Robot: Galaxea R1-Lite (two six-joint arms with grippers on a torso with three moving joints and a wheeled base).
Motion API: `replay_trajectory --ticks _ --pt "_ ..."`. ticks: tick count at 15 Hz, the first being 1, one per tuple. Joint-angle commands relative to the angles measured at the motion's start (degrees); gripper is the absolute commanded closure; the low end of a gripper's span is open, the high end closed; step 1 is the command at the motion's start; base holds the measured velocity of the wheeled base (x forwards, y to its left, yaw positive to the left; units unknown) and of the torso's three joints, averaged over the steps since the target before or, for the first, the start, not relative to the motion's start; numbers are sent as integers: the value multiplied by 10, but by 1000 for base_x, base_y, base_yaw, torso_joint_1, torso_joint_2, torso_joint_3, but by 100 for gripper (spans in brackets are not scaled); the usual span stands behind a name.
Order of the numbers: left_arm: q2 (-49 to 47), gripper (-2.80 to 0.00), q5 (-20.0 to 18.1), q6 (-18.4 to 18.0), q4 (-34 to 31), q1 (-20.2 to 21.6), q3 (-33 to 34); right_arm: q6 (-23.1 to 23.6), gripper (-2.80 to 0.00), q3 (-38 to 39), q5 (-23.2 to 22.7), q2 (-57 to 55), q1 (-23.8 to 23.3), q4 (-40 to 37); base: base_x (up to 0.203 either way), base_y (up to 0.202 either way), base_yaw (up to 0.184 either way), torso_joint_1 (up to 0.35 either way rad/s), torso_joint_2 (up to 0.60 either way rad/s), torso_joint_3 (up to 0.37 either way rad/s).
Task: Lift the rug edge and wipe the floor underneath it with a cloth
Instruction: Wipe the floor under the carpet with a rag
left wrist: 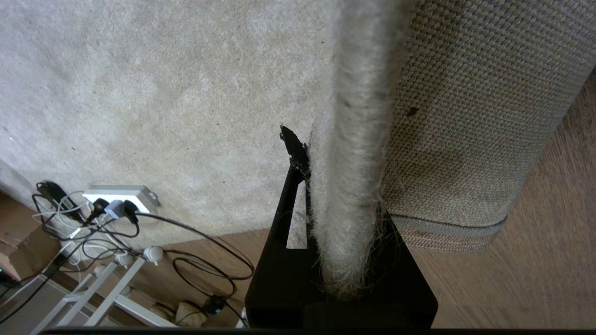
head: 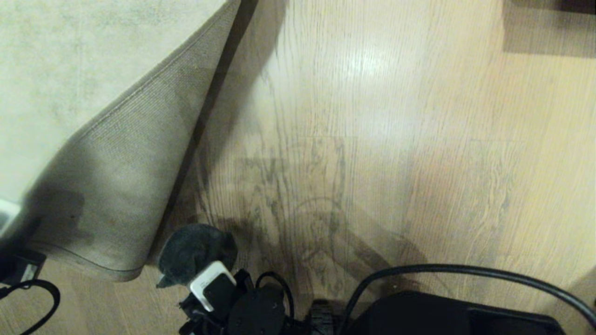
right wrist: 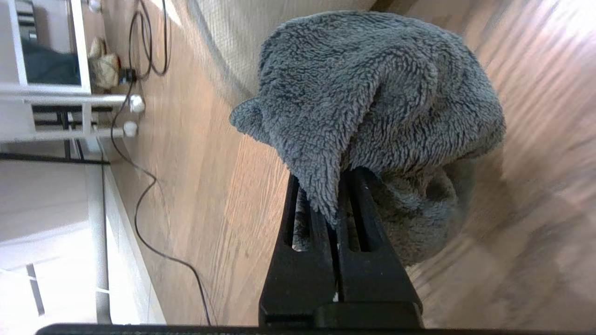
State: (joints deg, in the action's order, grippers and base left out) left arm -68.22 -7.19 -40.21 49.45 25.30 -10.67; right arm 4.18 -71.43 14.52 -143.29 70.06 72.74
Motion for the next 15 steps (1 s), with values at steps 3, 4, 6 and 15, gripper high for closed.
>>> replay_trajectory --ticks 3,4,6,15 --pt "-9 0 -1 -2 10 0 1 0 0 -68 1 -97 -10 8 0 0 0 0 0 0" --pt "-11 0 -1 -3 11 0 3 0 0 -85 1 -112 -18 10 0 0 0 0 0 0" --pt "-12 0 -1 -3 13 0 8 1 0 -110 2 -134 -44 11 0 0 0 0 0 0" --pt "-15 0 -1 -5 21 -2 12 47 0 -208 5 -101 -149 9 0 0 0 0 0 0"
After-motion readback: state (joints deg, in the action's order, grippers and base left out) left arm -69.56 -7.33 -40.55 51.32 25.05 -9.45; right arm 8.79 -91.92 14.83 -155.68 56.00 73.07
